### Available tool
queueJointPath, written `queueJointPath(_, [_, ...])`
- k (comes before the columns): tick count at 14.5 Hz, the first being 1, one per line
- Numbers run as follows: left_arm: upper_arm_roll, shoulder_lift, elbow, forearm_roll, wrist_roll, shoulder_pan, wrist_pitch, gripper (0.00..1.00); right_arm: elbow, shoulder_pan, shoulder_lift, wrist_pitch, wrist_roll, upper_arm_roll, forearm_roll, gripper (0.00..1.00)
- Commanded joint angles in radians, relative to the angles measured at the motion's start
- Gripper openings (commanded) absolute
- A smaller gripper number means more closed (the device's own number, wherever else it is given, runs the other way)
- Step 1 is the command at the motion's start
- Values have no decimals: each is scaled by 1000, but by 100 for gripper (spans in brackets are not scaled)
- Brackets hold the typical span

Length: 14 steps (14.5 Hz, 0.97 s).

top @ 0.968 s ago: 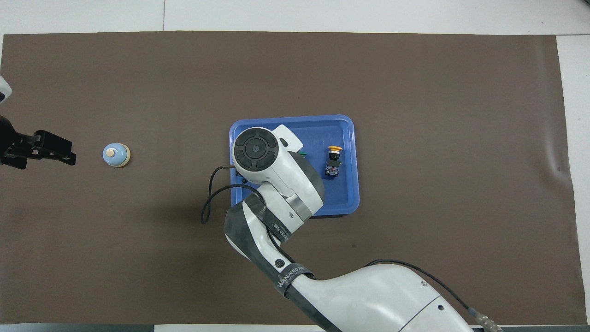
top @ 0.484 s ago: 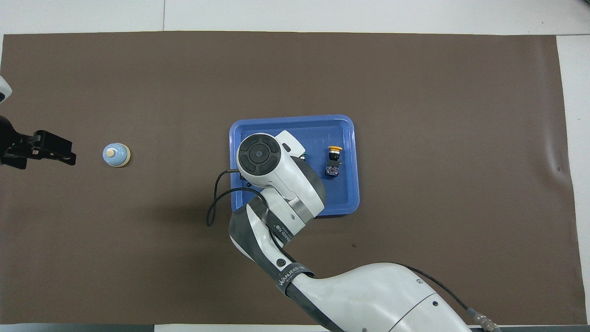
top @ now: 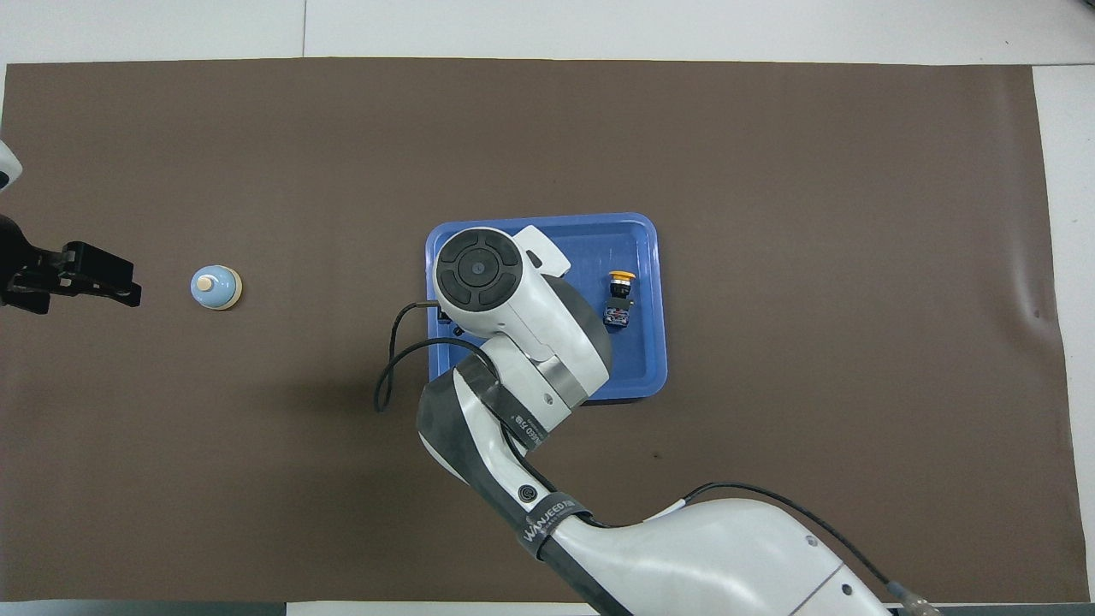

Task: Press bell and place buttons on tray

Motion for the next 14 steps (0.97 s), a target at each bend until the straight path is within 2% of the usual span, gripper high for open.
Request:
queueJointPath(1, [2, -8, 8, 12, -1, -2, -15, 100, -53, -53, -172, -79, -5, -22, -16, 100])
queueJointPath(3, [2, -8, 8, 12, -1, -2, -15, 100, -87, -124, -284, -135, -85, -23, -42, 100])
queueJointPath(6, [2, -8, 8, 12, -1, -2, -15, 100, -88, -252, -401, -256, -305, -23, -48, 100])
queueJointPath(10, [2, -8, 8, 12, -1, -2, -15, 100, -94, -414, -500, -431, -565, -23, -52, 100])
queueJointPath(14, [2, -8, 8, 12, -1, -2, -15, 100, -160, -553, -569, -472, -696, -23, -78, 100])
